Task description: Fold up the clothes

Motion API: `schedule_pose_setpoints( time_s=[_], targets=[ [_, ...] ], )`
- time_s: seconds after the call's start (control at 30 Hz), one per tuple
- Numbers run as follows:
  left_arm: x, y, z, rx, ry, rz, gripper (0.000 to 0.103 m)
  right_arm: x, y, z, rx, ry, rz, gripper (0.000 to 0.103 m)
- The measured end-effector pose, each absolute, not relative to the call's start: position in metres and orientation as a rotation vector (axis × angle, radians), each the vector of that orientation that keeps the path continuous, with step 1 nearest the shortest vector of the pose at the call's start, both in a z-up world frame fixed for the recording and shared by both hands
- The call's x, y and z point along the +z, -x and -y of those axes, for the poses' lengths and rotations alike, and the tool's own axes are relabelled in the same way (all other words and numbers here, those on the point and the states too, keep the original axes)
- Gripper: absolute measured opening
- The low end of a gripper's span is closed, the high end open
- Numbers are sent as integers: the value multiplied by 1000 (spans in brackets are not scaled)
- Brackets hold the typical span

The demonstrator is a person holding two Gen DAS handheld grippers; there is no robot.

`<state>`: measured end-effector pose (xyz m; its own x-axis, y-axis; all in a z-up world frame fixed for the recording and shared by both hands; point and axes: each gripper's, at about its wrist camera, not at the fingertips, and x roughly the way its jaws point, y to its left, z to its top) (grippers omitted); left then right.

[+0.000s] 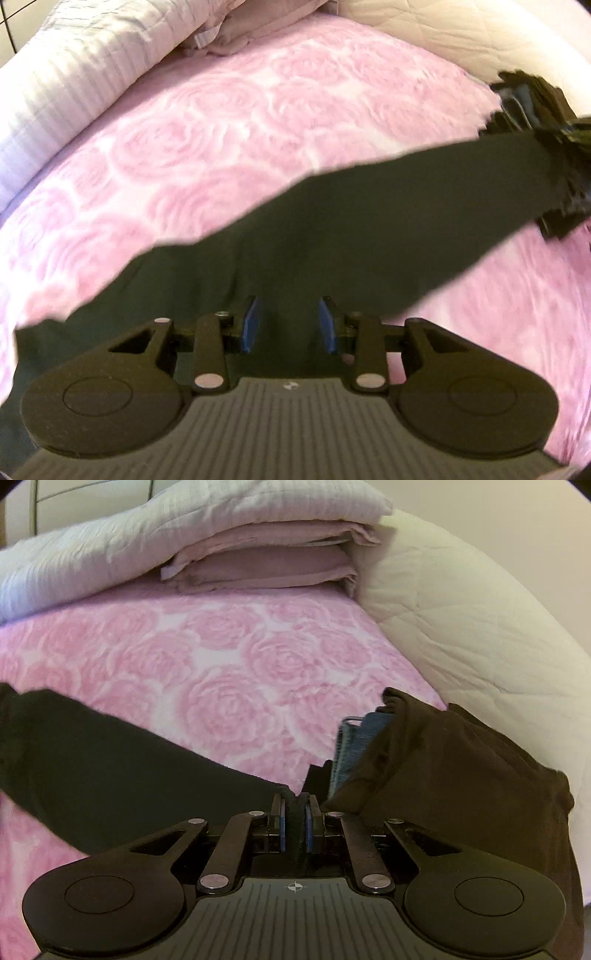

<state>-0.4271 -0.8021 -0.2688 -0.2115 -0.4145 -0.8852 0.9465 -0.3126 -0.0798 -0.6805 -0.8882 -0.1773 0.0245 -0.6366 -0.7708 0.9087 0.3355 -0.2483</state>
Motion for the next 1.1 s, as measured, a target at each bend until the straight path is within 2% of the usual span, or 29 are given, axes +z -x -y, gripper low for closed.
schedule_pose_setpoints(
  time_s=[0.2,0.23,0.3,0.33,0.37,0.43,0.57,0.8,0.93,1.1],
  targets=[
    [-312,455,835,-1703,-1097,-793,31,-189,669,902,-1213,-387,-917,10],
    [-319,460,835,-1705,-1124,-774,33,-192,667,902,-1206,-381,-927,14],
    [-316,466,831,-1713,-1141,-721,33,-193,662,896,-1199,-336,-938,33],
    [-314,467,829,-1714,-1138,-718,33,-192,660,889,-1200,-303,-937,45],
    [-309,465,826,-1723,-1114,-736,33,-188,661,881,-1202,-275,-924,52],
    [-296,457,814,-1728,-1065,-747,33,-185,662,863,-1200,-261,-911,56],
    [-272,418,775,-1639,-970,-791,34,-184,658,833,-1149,-358,-874,58],
    [-256,285,680,-1296,-886,-901,36,-211,584,807,-800,-512,-864,58],
    [-254,203,637,-1147,-845,-900,36,-221,512,814,-557,-461,-838,58],
    [-262,115,623,-1146,-744,-907,37,-230,390,826,-298,-247,-835,58]
  ],
)
